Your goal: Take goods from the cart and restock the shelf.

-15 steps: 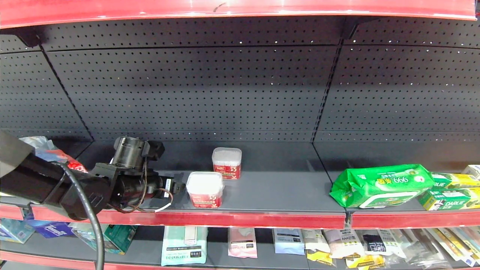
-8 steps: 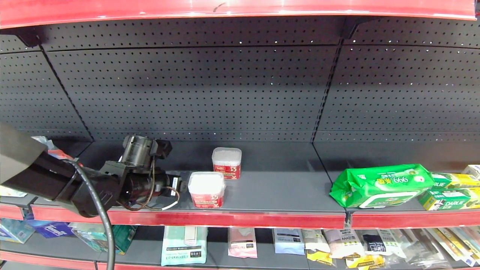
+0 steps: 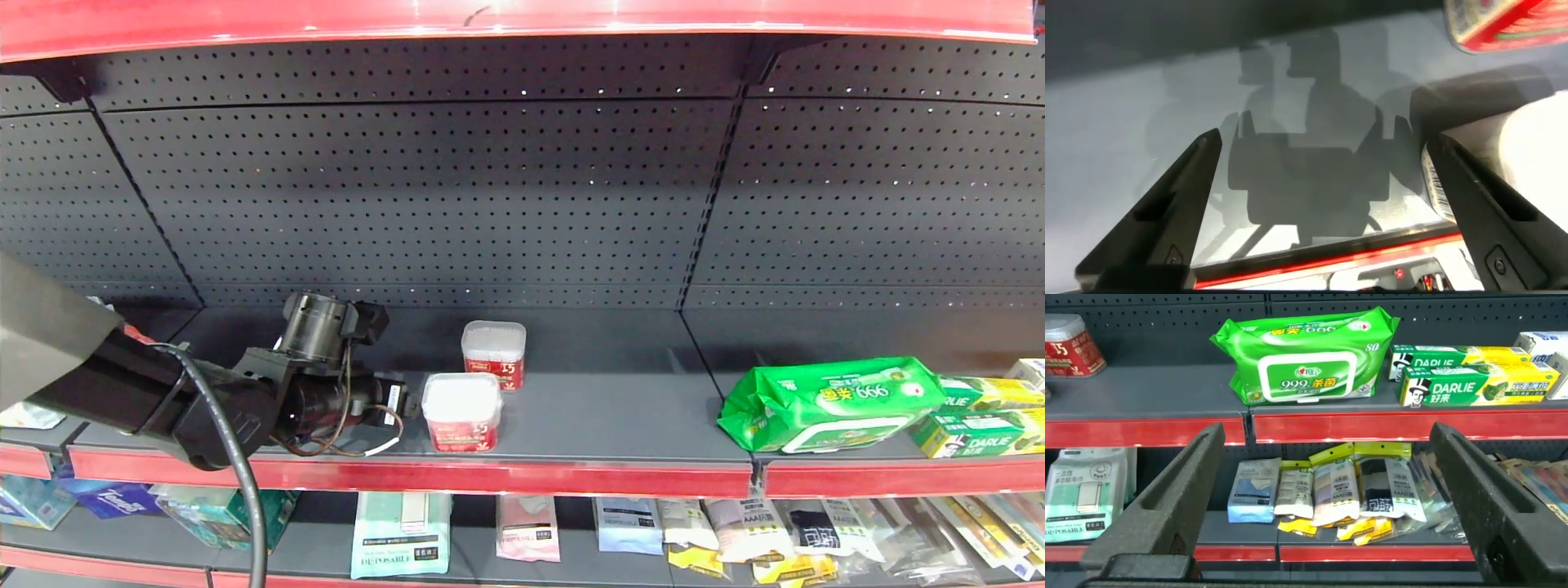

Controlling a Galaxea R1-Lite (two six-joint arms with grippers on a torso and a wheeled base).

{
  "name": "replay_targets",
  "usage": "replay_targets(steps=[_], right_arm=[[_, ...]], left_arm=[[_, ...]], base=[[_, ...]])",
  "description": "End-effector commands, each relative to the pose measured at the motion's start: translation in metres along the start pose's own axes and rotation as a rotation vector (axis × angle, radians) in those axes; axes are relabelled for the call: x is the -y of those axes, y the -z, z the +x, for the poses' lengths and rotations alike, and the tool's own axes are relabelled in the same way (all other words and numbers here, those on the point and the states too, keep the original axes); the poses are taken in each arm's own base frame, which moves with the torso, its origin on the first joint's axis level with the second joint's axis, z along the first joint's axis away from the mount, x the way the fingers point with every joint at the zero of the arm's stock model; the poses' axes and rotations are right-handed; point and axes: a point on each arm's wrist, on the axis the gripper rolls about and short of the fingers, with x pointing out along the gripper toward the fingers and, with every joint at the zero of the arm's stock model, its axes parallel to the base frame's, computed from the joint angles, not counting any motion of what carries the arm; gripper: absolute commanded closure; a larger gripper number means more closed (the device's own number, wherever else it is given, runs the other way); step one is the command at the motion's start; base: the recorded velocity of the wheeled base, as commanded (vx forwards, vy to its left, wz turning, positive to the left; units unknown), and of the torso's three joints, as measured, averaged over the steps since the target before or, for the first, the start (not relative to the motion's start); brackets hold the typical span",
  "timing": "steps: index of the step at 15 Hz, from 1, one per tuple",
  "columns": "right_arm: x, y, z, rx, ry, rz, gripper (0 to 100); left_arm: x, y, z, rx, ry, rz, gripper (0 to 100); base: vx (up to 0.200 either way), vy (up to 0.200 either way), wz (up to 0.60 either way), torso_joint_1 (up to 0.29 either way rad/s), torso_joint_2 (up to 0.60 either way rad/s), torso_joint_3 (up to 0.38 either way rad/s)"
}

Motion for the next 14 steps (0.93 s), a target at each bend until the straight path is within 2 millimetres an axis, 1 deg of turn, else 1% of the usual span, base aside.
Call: replay_targets(steps=[1, 7, 14], right_arm=[[0.0000, 0.0000, 0.0001, -0.001, 0.000, 0.000, 0], [0.0000, 0.0000, 0.0001, -0.001, 0.000, 0.000, 0], [0.0000, 0.0000, 0.0001, -0.001, 0.000, 0.000, 0]], left_arm=[[0.0013, 0.0002, 0.0002, 0.000, 0.002, 0.007, 0], [0.0052, -0.0053, 0.0031, 0.015, 0.010, 0.020, 0], [0.0089, -0.0050, 0.0040, 0.014, 0.016, 0.054, 0]], base=[[0.000, 0.000, 0.00, 0.000, 0.00, 0.000], [0.000, 0.000, 0.00, 0.000, 0.00, 0.000], [0.000, 0.000, 0.00, 0.000, 0.00, 0.000]])
